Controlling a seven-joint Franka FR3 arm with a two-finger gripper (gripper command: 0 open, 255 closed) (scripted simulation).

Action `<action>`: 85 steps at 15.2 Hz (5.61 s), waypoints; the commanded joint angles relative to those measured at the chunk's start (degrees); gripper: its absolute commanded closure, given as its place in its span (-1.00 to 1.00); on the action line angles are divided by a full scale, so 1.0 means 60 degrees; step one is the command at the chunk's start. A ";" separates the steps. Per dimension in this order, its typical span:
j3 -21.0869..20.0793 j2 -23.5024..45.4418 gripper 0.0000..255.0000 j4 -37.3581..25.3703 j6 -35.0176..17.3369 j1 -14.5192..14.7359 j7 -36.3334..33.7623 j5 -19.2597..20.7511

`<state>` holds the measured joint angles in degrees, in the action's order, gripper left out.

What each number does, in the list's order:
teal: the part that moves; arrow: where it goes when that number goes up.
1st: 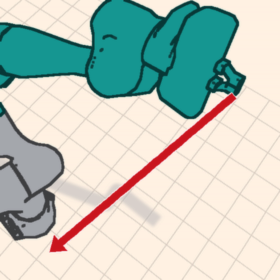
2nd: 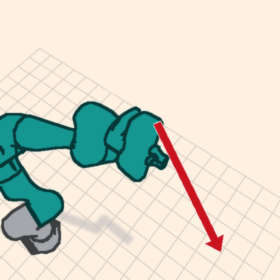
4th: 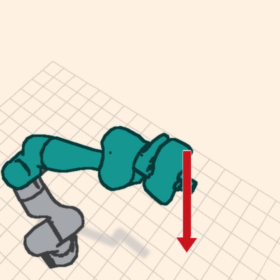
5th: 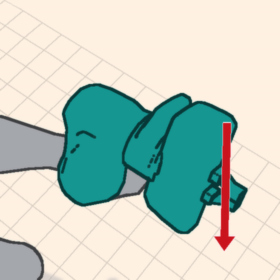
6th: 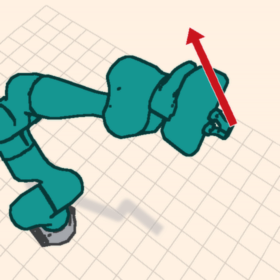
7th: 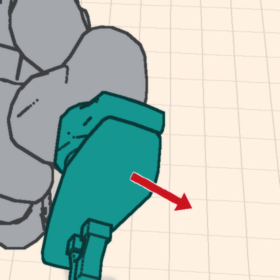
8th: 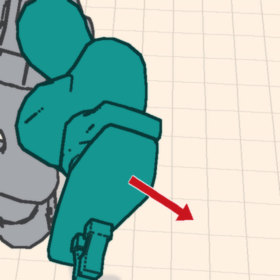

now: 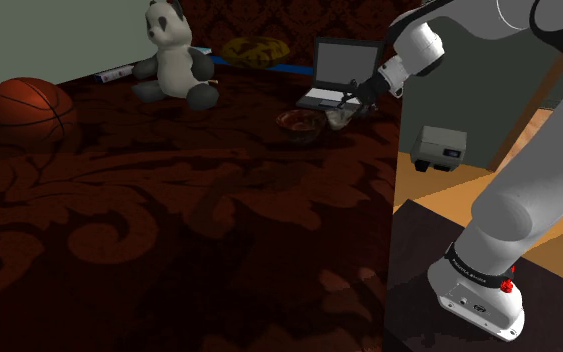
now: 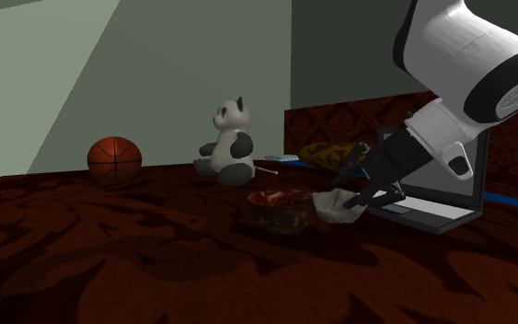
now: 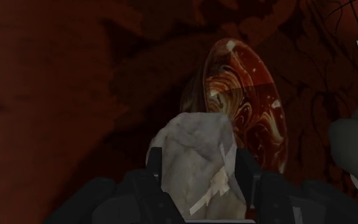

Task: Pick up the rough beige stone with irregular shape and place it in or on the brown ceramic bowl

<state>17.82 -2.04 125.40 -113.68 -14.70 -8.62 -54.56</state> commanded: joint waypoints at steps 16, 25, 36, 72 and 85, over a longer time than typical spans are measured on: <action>-0.0561 0.3492 -1.00 -0.5133 0.2188 0.1050 -0.4250 0.6575; -0.0601 0.3528 -1.00 -0.4353 0.1373 0.1174 -0.4181 0.6493; -0.0597 0.3500 1.00 -0.4332 0.1377 0.1184 -0.4186 0.6497; -0.0491 0.3084 1.00 -0.7717 0.5094 0.1019 -0.4902 0.6704; -0.1360 0.4080 1.00 -0.9473 0.5327 0.2432 -0.7374 0.6343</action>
<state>10.10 21.96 69.41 -81.73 -0.95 -51.43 -16.37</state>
